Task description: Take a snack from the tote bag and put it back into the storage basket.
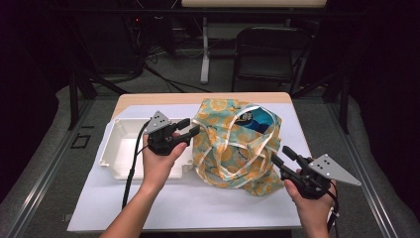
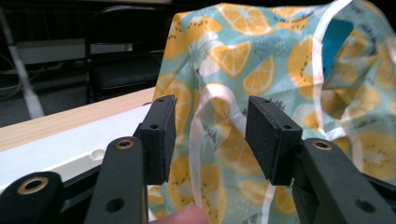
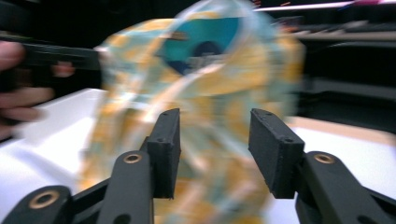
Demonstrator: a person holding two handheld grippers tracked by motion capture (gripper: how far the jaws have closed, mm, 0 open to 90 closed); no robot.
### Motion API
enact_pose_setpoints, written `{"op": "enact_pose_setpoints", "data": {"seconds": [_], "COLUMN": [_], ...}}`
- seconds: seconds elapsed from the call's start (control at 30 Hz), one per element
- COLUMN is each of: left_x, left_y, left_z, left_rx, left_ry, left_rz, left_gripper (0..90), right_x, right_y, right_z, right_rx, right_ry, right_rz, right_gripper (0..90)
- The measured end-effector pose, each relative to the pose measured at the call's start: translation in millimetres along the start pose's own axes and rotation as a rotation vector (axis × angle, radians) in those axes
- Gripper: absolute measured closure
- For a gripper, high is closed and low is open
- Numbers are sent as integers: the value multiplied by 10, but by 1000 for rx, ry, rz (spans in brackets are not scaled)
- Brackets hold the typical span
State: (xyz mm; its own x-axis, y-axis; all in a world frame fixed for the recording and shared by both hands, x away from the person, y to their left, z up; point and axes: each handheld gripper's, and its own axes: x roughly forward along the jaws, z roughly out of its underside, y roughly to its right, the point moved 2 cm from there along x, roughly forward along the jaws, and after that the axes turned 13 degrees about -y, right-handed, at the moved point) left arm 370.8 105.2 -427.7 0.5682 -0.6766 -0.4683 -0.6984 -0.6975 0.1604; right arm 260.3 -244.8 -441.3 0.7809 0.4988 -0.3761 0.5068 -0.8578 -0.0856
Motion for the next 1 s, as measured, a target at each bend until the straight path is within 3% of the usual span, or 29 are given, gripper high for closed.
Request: {"op": "enact_pose_setpoints", "data": {"seconds": [0.03,0.07,0.13,0.2,0.27,0.37,0.47,0.5,0.53,0.63,0.67,0.7,0.83,1.0], "left_x": [0,15,33,44,86,125,148,148,146,135,136,141,163,159], "left_y": [0,-1,0,1,3,7,11,11,9,12,11,-1,-28,-26], "left_z": [0,-18,-30,-33,-29,-27,-43,-43,-54,-62,-62,-57,-42,-57], "left_rx": [0,-4,-2,-1,2,2,-2,-2,23,44,45,44,36,35], "left_ry": [0,10,13,14,10,4,-7,-7,-30,-43,-44,-66,-69,-66], "left_rz": [0,2,10,10,13,23,30,30,39,30,37,15,21,18], "left_gripper": [525,523,527,543,559,582,668,709,769,877,885,889,891,841], "right_x": [0,33,47,53,144,311,444,444,452,412,394,377,327,415], "right_y": [0,-123,-236,-273,-322,-357,-376,-376,-337,-247,-209,-167,31,268], "right_z": [0,-12,-21,-24,3,76,99,99,50,-102,-163,-226,-508,-832], "right_rx": [0,-25,-45,-59,-43,-50,-83,-83,-77,-82,-86,-88,-97,-106], "right_ry": [0,-11,8,7,-35,-96,-154,-154,-140,-89,-69,-48,26,56], "right_rz": [0,-29,-79,-79,-74,-70,-66,-66,-83,-70,-60,-40,36,79], "right_gripper": [525,501,418,381,357,496,793,793,900,900,900,900,900,900]}}
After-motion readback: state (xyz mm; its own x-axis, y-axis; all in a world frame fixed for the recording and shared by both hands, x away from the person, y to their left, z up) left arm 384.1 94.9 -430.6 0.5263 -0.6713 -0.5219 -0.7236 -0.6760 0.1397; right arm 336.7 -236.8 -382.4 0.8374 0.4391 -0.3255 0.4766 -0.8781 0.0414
